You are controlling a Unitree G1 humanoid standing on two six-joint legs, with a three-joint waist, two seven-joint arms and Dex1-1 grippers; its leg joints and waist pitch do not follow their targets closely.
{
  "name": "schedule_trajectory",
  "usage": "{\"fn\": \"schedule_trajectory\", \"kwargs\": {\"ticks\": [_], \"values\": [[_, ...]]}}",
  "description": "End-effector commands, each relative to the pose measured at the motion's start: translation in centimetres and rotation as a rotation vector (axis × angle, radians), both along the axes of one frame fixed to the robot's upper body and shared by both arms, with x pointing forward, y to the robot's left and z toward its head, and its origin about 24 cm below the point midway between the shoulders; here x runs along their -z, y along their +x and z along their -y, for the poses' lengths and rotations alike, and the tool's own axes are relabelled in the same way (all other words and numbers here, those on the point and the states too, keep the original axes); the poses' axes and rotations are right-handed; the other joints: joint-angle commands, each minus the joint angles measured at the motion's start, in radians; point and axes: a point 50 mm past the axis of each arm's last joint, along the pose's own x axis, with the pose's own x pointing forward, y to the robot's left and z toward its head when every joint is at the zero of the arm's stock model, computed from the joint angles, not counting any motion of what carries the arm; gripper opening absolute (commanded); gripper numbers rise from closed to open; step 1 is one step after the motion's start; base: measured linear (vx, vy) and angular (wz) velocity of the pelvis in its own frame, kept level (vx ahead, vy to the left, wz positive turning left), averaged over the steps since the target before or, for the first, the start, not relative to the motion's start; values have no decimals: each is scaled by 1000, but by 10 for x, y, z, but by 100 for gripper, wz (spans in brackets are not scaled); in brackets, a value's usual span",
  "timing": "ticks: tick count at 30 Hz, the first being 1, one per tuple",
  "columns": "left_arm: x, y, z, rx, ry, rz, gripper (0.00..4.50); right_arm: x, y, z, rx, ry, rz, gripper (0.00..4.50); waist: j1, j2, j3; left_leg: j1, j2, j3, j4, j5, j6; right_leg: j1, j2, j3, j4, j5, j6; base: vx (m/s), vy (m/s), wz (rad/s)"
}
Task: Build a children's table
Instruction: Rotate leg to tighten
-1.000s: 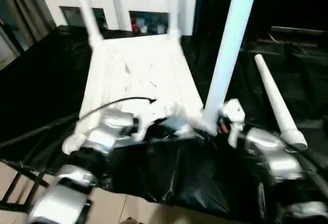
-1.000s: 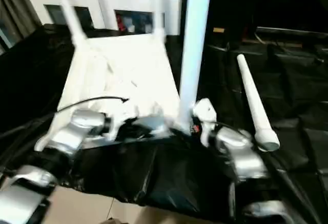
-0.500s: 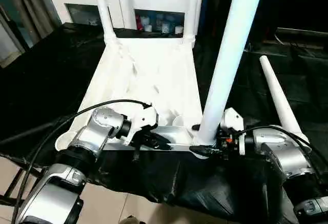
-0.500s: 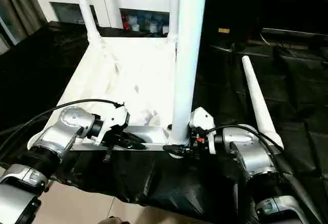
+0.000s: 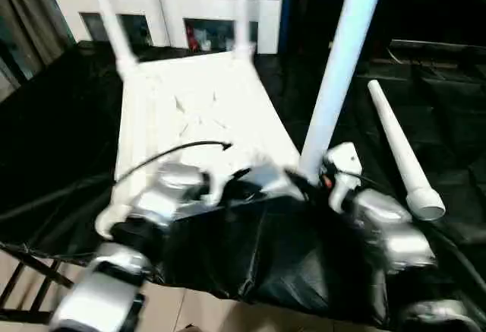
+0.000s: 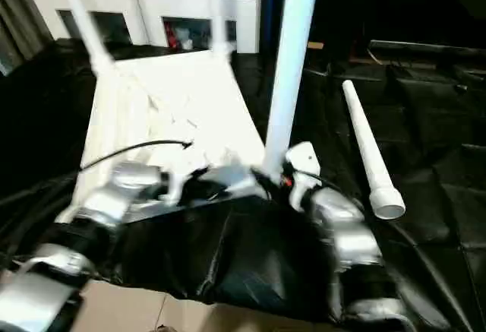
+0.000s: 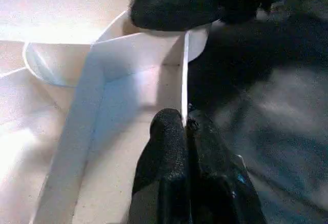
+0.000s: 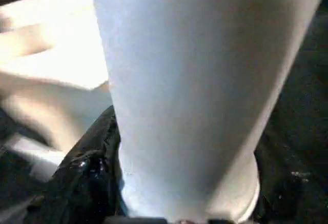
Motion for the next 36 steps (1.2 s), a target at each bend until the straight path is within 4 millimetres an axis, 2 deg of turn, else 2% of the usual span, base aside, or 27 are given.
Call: {"fn": "schedule_trajectory", "kwargs": {"ticks": [1, 3, 5, 6, 10, 11, 15, 18, 21, 22, 23, 25, 31, 32, 36], "values": [[-5, -1, 19, -21, -53, 31, 0, 17, -4, -11, 57, -17, -90, 273, 2, -15, -57, 4, 49, -20, -74, -148, 46, 48, -76, 49, -90, -266, -195, 0, 0, 0], [-6, -2, 26, -40, -67, 43, 0, 15, -2, -18, 108, -2, -68, 273, 2, -14, -60, 3, 49, -19, -72, -132, 56, 49, -76, 49, -87, -225, -198, 0, 0, 0], [-6, -4, 28, -21, -73, 55, 0, 12, -1, -21, 94, -2, -33, 329, 3, -13, -63, 2, 49, -19, -69, -112, 71, 51, -75, 48, -80, -156, -212, 0, 0, 0], [-6, -6, 28, -2, -77, 58, 0, 9, -1, -21, 69, 1, -9, 343, 3, -11, -62, 1, 49, -19, -69, -117, 78, 51, -76, 48, -80, -146, -218, 0, 0, 0], [-7, -7, 18, 64, -71, 82, 0, 3, -2, -11, -38, -25, 28, 367, 4, -16, -62, -2, 46, -18, -67, -121, 96, 57, -75, 47, -81, -145, -219, 0, 0, 0], [-6, -7, 16, 69, -64, 85, 0, 2, -2, -9, -63, -36, 38, 380, 3, -14, -62, -2, 47, -17, -66, -123, 100, 55, -75, 47, -80, -145, -222, 0, 0, 0], [-6, -10, 3, 158, -57, 62, 0, -2, -5, 6, -208, -123, 59, 380, 7, -16, -62, 1, 50, -16, -65, -133, 104, 53, -76, 48, -80, -152, -226, 0, 0, 0], [-7, -12, -4, 216, -59, 41, 0, -5, -10, 13, -321, -120, 50, 380, 9, -14, -62, 3, 50, -16, -65, -144, 108, 54, -74, 46, -78, -147, -237, 0, 0, 0], [-8, -14, -12, 284, -48, 19, 0, -10, -18, 19, -494, -102, 32, 380, 13, -15, -63, -1, 53, -15, -63, -125, 126, 56, -73, 45, -70, -94, -253, 0, 0, 0], [-8, -14, -13, 299, -43, 16, 0, -11, -20, 20, -542, -98, 22, 380, 17, -15, -64, -1, 54, -14, -60, -121, 138, 57, -72, 44, -69, -82, -258, 0, 0, 0], [-9, -14, -15, 317, -41, 8, 0, -12, -24, 21, -601, -98, 5, 380, 24, -22, -64, -2, 55, -14, -59, -108, 150, 58, -74, 46, -66, -71, -258, 0, 0, 0], [-9, -14, -18, 345, -35, 2, 0, -13, -28, 23, -675, -106, -15, 380, 31, -20, -64, -1, 56, -13, -58, -100, 155, 54, -75, 44, -67, -78, -258, 0, 0, 0], [-10, -15, -24, 419, -3, -15, 0, -16, -32, 25, -812, -116, -57, 332, 41, -19, -63, 2, 59, -15, -62, -121, 128, 52, -77, 45, -70, -133, -252, 0, 0, 0], [-10, -16, -26, 430, 1, -19, 0, -17, -32, 23, -828, -109, -62, 310, 41, -20, -64, 1, 58, -16, -62, -116, 127, 53, -77, 45, -68, -123, -255, 0, 0, 0], [-9, -16, -30, 449, 17, -21, 0, -18, -35, 19, -863, -80, -72, 281, 42, -20, -66, 1, 58, -15, -60, -104, 131, 53, -78, 44, -66, -96, -260, 0, 0, 0]]}}
